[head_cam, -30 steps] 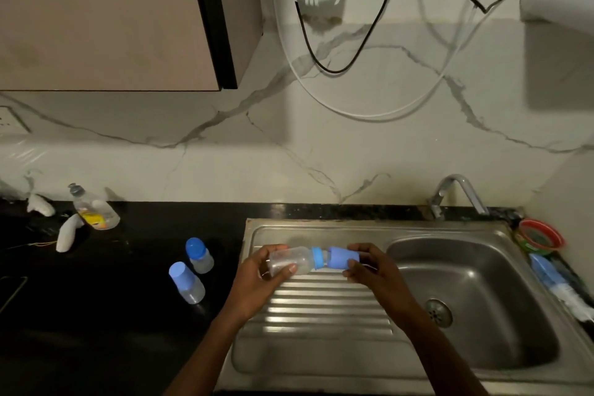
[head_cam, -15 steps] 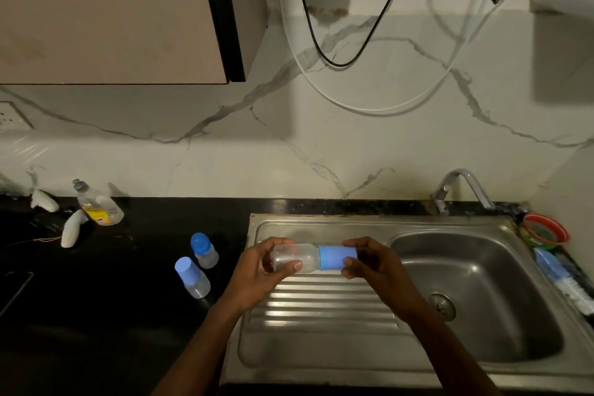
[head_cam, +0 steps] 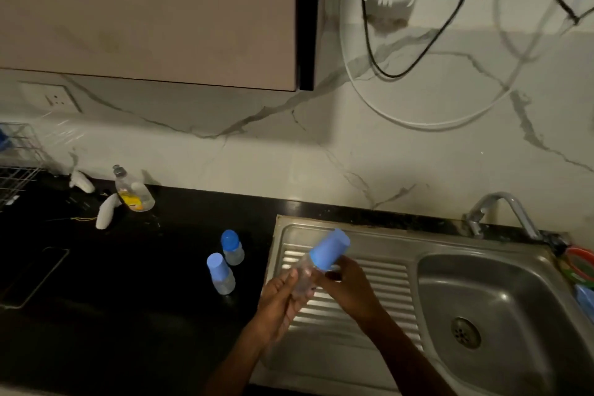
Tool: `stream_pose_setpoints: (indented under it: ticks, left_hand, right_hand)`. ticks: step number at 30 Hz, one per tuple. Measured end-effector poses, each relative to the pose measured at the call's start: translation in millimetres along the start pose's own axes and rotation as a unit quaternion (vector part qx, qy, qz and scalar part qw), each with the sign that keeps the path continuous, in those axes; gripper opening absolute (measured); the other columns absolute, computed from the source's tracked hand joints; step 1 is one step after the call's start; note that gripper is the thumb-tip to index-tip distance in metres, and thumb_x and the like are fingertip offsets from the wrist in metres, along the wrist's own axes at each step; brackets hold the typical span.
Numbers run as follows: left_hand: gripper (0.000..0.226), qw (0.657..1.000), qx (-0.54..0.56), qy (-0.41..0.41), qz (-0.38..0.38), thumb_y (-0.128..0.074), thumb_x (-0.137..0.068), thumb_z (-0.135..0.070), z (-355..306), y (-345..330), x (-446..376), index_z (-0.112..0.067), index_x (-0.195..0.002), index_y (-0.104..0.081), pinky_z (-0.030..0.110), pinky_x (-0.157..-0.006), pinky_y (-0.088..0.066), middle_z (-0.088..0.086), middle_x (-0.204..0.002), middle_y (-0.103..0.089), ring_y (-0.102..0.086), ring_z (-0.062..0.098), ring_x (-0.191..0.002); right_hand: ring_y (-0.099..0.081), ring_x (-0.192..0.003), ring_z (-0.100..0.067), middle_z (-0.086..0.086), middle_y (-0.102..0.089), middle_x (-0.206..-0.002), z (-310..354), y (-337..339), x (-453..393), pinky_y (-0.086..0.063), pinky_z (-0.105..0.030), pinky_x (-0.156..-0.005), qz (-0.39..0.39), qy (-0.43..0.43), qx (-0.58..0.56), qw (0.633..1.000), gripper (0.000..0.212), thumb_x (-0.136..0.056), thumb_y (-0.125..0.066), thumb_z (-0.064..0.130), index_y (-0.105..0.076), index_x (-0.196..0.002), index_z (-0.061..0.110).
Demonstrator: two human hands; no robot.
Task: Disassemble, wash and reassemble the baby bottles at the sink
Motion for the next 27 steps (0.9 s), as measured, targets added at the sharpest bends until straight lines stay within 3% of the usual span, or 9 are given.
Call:
stream_pose_setpoints:
  ticks: [2,4,7,10,13,15,18,20,27]
  left_hand:
    - [0.068,0.999,-0.041,0.015,-0.018,-0.072,-0.085,-0.055,-2.8,17.3,-1.6,0.009,-0.106,-0.069,0.028,-0.072,-0.06,0.02,-0.095,-0.076,-0.076,0.023,-0.084]
    - [0.043,0.99,-0.136,0.011,-0.039,-0.067,-0.091,-0.05,-13.4,31.1,0.2,-0.01,-0.103,-0.073,0.024,-0.07,-0.054,-0.001,-0.081,-0.076,-0.073,0.007,-0.077]
    - [0.01,0.949,-0.268,-0.117,-0.121,-0.073,-0.093,-0.028,-49.7,74.5,13.1,-0.034,-0.1,-0.071,0.017,-0.078,-0.052,-0.018,-0.095,-0.072,-0.069,0.0,-0.091]
    - [0.031,0.907,-0.294,-0.176,-0.246,-0.078,-0.088,-0.019,-78.2,125.0,22.6,-0.039,-0.106,-0.062,0.02,-0.078,-0.053,-0.02,-0.101,-0.065,-0.066,0.004,-0.096]
    - [0.038,0.891,-0.338,-0.136,-0.27,-0.083,-0.083,-0.029,-78.4,167.9,18.3,-0.037,-0.109,-0.056,0.015,-0.082,-0.045,-0.019,-0.109,-0.056,-0.058,-0.001,-0.1]
    - [0.065,0.878,-0.366,-0.103,-0.291,-0.089,-0.074,-0.035,-59.2,204.1,4.2,-0.029,-0.128,-0.054,0.017,-0.092,-0.041,-0.016,-0.126,-0.051,-0.048,0.0,-0.115]
    - [0.086,0.91,-0.346,0.024,-0.227,-0.092,-0.067,-0.039,-8.8,236.7,-17.0,-0.027,-0.14,-0.047,0.029,-0.102,-0.046,-0.009,-0.138,-0.05,-0.052,0.011,-0.125]
    - [0.086,0.912,-0.354,0.057,-0.199,-0.092,-0.069,-0.036,10.6,250.5,-25.5,-0.025,-0.142,-0.048,0.026,-0.104,-0.045,-0.008,-0.141,-0.052,-0.054,0.009,-0.126]
    - [0.036,0.907,-0.405,0.069,-0.091,-0.077,-0.088,-0.029,13.8,241.9,-47.1,-0.051,-0.099,-0.05,0.008,-0.088,-0.046,-0.027,-0.101,-0.058,-0.052,-0.027,-0.094]
  right_hand:
    - [-0.071,-0.084,-0.002,0.009,-0.075,-0.097,-6.6,-17.8,-5.5,-0.053,-0.021,-0.074,0.013,-0.018,0.027,0.999,0.022,-0.088,-0.078,0.03,-0.071,-0.108,0.025]
    - [-0.069,-0.082,0.004,0.013,-0.074,-0.097,-7.9,-24.7,-14.0,-0.049,-0.01,-0.069,0.01,-0.018,0.081,0.996,0.026,-0.085,-0.081,0.032,-0.07,-0.108,0.026]
    - [-0.066,-0.079,0.003,0.011,-0.071,-0.104,-3.2,-32.7,-35.9,-0.047,-0.005,-0.069,0.006,-0.005,0.145,0.989,0.043,-0.078,-0.087,0.03,-0.067,-0.116,0.022]
    - [-0.063,-0.084,0.002,0.009,-0.066,-0.107,-2.5,-57.7,-68.9,-0.042,0.0,-0.07,0.024,0.0,0.172,0.985,0.052,-0.08,-0.086,0.024,-0.062,-0.125,0.017]
    - [-0.068,-0.104,-0.017,-0.002,-0.069,-0.118,-10.4,-94.3,-104.5,-0.042,-0.01,-0.08,0.037,-0.001,0.198,0.979,0.055,-0.084,-0.083,0.02,-0.058,-0.133,0.009]
    - [-0.065,-0.114,-0.025,-0.011,-0.068,-0.123,-17.4,-123.2,-128.7,-0.036,-0.014,-0.086,0.048,0.003,0.235,0.971,0.048,-0.088,-0.078,0.015,-0.059,-0.131,0.003]
    - [-0.063,-0.116,-0.027,-0.013,-0.068,-0.123,-23.6,-157.0,-160.6,-0.033,-0.016,-0.088,0.054,0.0,0.273,0.96,0.042,-0.087,-0.077,0.01,-0.062,-0.126,0.001]
    - [-0.064,-0.114,-0.027,-0.011,-0.068,-0.12,-27.8,-173.1,-182.6,-0.036,-0.019,-0.088,0.05,-0.005,0.281,0.958,0.038,-0.086,-0.077,0.008,-0.065,-0.121,0.003]
    - [-0.06,-0.122,-0.028,-0.012,-0.065,-0.129,-42.6,-216.3,-235.2,-0.046,-0.038,-0.105,0.087,-0.022,0.295,0.951,0.052,-0.084,-0.079,0.013,-0.056,-0.13,0.007]
Point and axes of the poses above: each hand's wrist, its own x-axis away from the middle knuckle, its own y-axis out of the back of the hand, z = x × y, the point moved 9 cm from there along -x, towards the middle knuckle
